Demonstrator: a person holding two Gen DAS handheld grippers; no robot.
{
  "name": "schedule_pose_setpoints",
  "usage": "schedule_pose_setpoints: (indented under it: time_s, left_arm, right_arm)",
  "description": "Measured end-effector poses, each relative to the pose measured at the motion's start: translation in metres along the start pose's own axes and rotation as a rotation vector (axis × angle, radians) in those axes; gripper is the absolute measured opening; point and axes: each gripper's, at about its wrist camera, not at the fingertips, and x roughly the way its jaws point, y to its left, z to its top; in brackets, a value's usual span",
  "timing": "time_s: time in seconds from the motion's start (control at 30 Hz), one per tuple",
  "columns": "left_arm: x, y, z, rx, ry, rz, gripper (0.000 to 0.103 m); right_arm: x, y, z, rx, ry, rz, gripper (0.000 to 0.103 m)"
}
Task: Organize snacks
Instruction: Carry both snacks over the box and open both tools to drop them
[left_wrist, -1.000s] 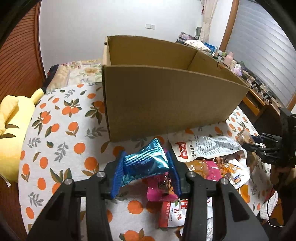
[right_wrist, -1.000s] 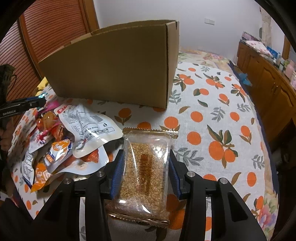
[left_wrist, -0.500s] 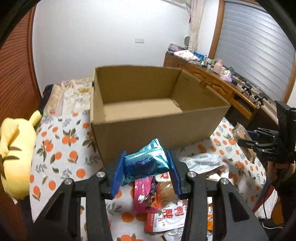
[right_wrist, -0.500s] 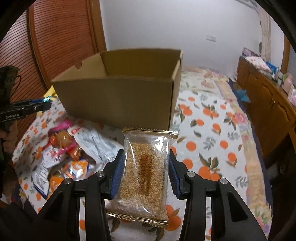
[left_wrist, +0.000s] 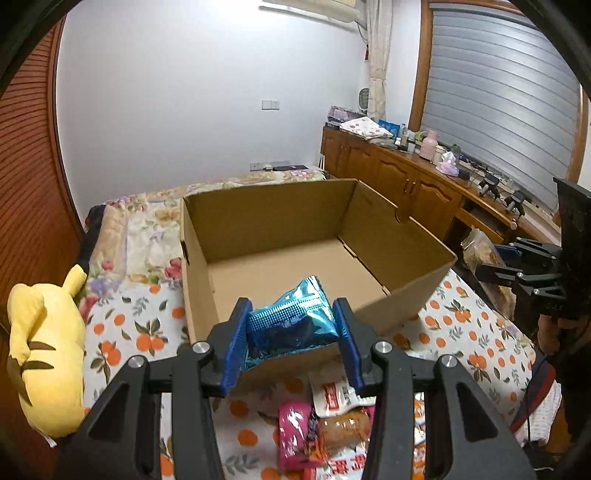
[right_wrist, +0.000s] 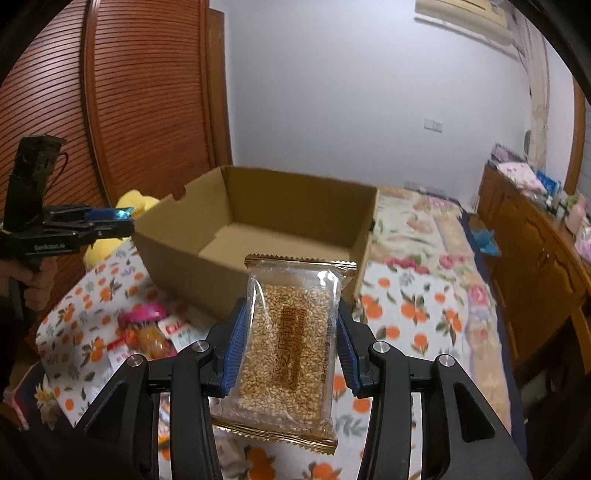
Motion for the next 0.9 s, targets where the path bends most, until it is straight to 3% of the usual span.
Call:
schedule_pose_setpoints:
  time_s: [0.57,0.9]
  left_arm:
    - [0.058,0.004,0.032,0.016,0.033,0.024,0.045]
    - [0.069,0.006,0.034,0.009,0.041,0.039,0.056]
  right_arm:
    - [0.084,-0.008,0.047,0.024,0.028,0.045,0.045]
    - [0.104,-0.007,0.060,0.017,0.037,0.023,0.049]
